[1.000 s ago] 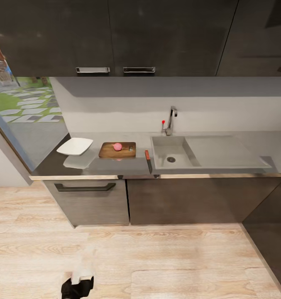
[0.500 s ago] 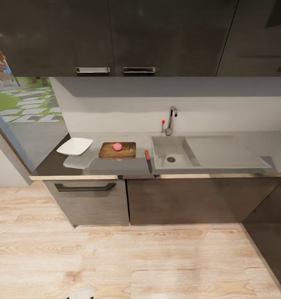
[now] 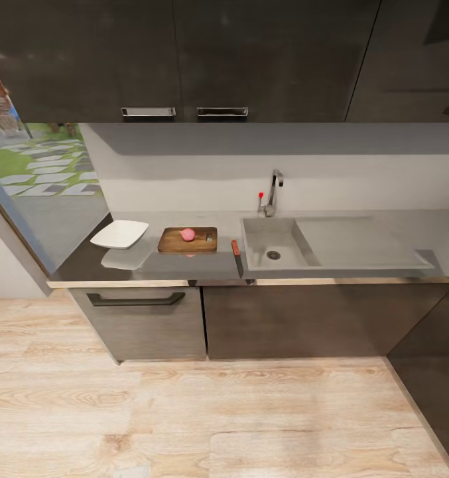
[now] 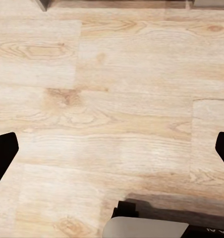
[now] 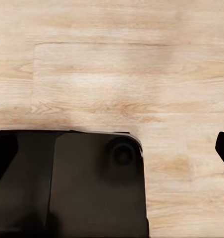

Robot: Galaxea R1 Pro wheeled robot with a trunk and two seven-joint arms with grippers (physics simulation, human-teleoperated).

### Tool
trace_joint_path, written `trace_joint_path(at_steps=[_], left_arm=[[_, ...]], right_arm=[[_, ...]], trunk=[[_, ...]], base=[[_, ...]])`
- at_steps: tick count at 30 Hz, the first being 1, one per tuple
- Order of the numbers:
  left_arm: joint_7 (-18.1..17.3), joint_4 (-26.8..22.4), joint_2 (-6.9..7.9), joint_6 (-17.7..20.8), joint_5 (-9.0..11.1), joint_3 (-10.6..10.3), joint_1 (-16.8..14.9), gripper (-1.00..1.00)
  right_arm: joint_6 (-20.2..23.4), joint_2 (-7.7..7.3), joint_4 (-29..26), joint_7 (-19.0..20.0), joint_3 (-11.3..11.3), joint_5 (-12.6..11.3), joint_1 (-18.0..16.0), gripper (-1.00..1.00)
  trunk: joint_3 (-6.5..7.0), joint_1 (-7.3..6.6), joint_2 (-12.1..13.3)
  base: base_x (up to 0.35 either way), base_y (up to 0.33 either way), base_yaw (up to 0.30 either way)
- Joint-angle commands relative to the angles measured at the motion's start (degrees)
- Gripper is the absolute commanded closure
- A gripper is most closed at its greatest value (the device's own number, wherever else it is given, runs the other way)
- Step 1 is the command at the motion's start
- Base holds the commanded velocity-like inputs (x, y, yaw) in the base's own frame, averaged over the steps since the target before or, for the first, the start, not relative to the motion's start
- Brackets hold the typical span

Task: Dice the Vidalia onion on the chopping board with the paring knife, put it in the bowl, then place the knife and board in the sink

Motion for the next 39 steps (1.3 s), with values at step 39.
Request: trace_joint_path(at_steps=[39], left_arm=[[0.28, 1.23, 0.02, -0.24, 0.27, -0.50, -0.05, -1.00]], right_arm=[[-0.01, -0.03, 0.35, -0.27, -0.28, 0.67, 0.03, -1.00]], trunk=[[-0.09, 0.03, -0.10]], base=[[0.000, 0.000, 0.000]])
